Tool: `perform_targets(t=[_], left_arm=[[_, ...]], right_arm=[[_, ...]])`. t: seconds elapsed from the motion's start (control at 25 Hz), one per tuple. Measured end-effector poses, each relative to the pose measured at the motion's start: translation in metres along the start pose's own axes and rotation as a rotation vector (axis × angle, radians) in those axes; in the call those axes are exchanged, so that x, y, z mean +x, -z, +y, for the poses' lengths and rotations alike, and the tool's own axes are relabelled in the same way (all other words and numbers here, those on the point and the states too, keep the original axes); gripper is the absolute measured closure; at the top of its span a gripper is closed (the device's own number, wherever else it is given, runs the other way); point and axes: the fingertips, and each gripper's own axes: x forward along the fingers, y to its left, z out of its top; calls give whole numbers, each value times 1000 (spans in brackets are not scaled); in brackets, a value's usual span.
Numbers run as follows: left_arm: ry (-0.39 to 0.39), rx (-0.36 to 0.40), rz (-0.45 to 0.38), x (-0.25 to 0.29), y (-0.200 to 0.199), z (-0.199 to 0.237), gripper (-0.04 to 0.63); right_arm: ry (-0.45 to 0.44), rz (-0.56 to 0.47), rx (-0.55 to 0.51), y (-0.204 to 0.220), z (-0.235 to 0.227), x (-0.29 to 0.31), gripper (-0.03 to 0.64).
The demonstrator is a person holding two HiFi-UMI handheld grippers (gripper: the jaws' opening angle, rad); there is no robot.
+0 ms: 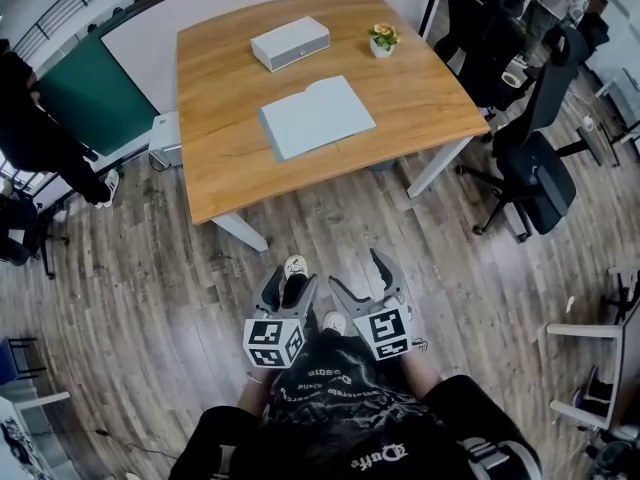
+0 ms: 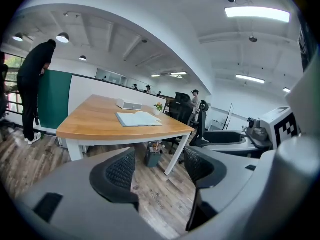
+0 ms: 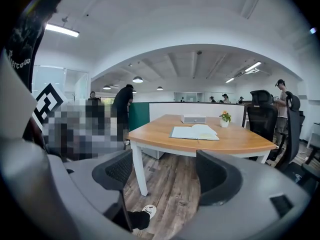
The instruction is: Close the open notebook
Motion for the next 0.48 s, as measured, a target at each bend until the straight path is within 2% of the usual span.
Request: perform_targets(t=[0.2,0.48], left_arm=[[29,16,21,37,-8,11,264],[45,12,26,94,-48,48,264]], right_arm=[[16,-6,-4,-10,-20,27,232],[49,10,-2,-37,-52,80,233]])
